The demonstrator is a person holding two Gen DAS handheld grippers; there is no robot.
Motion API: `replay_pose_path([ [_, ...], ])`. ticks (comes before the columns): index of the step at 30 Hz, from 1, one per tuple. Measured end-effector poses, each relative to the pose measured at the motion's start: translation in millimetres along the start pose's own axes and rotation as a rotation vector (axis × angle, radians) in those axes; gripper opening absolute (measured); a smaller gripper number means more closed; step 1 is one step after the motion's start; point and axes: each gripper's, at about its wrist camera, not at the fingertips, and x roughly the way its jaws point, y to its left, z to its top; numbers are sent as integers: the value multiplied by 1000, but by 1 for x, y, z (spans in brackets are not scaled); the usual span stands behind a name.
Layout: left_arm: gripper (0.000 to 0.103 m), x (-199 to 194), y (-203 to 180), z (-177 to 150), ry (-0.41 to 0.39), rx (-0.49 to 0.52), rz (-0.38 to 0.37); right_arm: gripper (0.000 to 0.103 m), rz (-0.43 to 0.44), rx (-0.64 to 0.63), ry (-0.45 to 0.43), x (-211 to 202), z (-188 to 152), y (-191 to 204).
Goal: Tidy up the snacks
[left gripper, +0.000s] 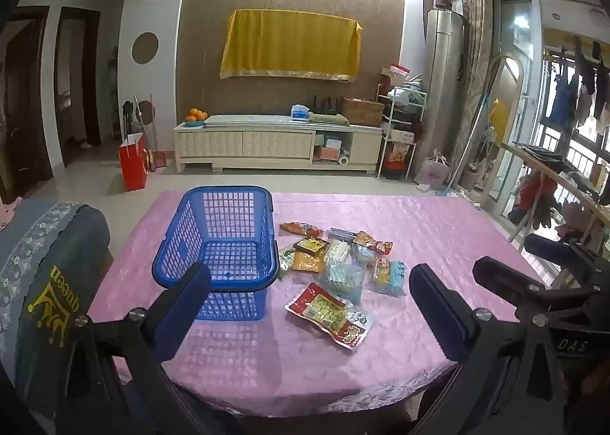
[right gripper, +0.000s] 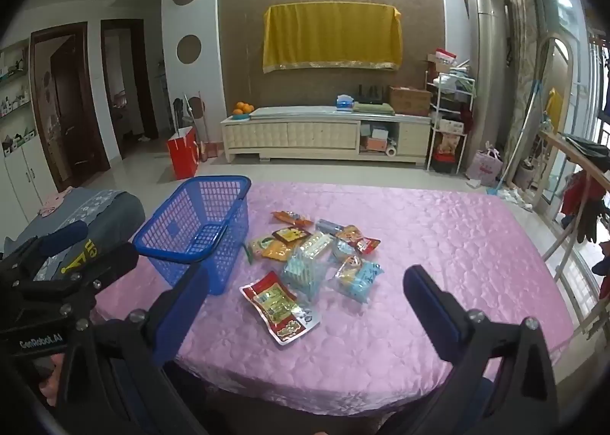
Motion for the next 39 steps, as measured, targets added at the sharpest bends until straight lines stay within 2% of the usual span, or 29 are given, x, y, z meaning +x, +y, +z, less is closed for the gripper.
replay_pose_path([
  [9,103,-3,-2,-5,5,-10,2,103,-19,-7,-7,0,0,4],
  [10,103,-1,-1,-5,9,-12,0,103,1,3,10,3,-1,-2],
  [39,103,3,5,-4,26,-6,-13,103,0,7,10,2,-2,0],
])
